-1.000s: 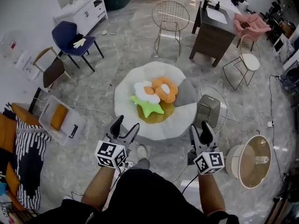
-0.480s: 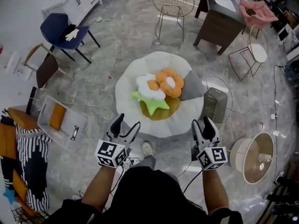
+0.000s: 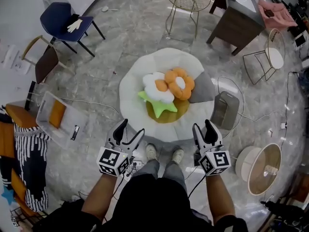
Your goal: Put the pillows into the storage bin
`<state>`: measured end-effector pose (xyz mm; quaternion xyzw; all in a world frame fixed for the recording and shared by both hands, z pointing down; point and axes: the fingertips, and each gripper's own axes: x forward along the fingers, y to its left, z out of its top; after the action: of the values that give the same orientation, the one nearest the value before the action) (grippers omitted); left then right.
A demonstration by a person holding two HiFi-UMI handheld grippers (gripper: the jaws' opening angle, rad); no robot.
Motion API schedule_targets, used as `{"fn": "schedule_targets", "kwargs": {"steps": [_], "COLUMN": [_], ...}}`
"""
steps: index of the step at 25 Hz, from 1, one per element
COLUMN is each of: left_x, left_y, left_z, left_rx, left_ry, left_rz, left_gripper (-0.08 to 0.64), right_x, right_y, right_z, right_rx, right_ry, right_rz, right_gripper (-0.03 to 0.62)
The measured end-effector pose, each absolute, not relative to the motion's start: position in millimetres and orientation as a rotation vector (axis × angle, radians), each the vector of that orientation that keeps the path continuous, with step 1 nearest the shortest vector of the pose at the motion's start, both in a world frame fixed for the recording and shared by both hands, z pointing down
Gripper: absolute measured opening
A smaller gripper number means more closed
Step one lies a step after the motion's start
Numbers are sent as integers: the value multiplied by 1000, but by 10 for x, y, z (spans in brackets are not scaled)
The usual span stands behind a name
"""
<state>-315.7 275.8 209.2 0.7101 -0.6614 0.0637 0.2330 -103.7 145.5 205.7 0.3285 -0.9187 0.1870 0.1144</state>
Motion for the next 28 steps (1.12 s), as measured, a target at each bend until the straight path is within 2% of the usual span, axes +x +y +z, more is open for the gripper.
{"fn": "schedule_targets", "kwargs": {"steps": [8,17,28], "left_x": [-3045,-3034,-3527], "left_y": [2506,2469,2389], "left_z": [2532,3090,4018], "left_rx": [1837,1620,1517], "left_ry": [-1846,-1978,-2001], "left_rz": [205,181,127], "left_gripper": [321,321,321], "right_x": [-1369,-1830,-2575], "right_y": [1130,869,924], "right_z": [2669,3802,4910], "right_rx": [736,380,289], "right_ry": [-2651,-2565,-2489], "right_rz": [497,395,337], "right_gripper": [236,236,238]}}
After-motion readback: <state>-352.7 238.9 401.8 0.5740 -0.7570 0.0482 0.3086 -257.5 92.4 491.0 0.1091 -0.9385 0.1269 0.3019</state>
